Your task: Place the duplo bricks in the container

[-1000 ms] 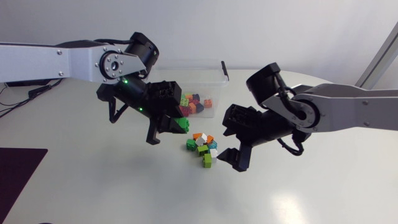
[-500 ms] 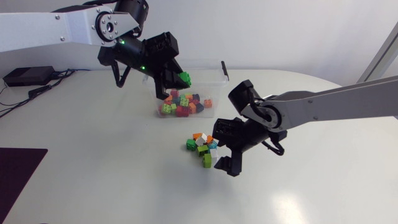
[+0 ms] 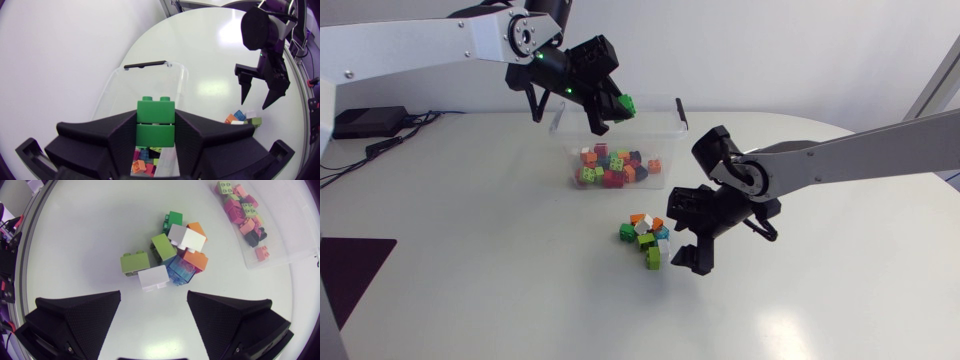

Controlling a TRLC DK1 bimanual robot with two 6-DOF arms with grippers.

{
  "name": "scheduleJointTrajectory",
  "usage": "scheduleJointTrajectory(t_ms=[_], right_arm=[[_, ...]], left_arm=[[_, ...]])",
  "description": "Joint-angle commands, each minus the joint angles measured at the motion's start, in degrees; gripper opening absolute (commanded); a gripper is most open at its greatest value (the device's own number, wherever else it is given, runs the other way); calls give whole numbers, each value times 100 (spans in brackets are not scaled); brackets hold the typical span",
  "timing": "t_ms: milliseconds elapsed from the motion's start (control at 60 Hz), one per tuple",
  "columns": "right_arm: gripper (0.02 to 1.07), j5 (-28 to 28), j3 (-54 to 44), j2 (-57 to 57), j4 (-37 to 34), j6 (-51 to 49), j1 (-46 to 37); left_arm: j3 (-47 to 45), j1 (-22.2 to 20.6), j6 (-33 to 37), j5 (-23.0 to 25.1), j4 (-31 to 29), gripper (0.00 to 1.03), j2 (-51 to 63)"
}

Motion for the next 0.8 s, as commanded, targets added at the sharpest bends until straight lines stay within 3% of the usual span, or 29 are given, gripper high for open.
scheduleJointTrajectory(t_ms=[0, 500, 567, 633, 683, 750, 783], right_arm=[[99, -28, 127, 174, -93, -265, -51], [96, -28, 522, 666, -286, -397, 55], [96, -28, 584, 692, -313, -397, 99], [96, -28, 637, 710, -330, -379, 169], [96, -28, 672, 745, -339, -370, 213], [96, -28, 742, 833, -365, -370, 266], [96, -28, 777, 850, -409, -370, 283]], left_arm=[[491, 133, -210, 10, 37, 27, 410], [1018, 406, -298, -157, 28, 29, 823], [1009, 441, -307, -166, 20, 33, 814], [1001, 458, -307, -166, 2, 47, 805], [1001, 476, -307, -183, -16, 63, 788], [1001, 511, -307, -201, -51, 94, 752], [1001, 520, -316, -218, -51, 99, 735]])
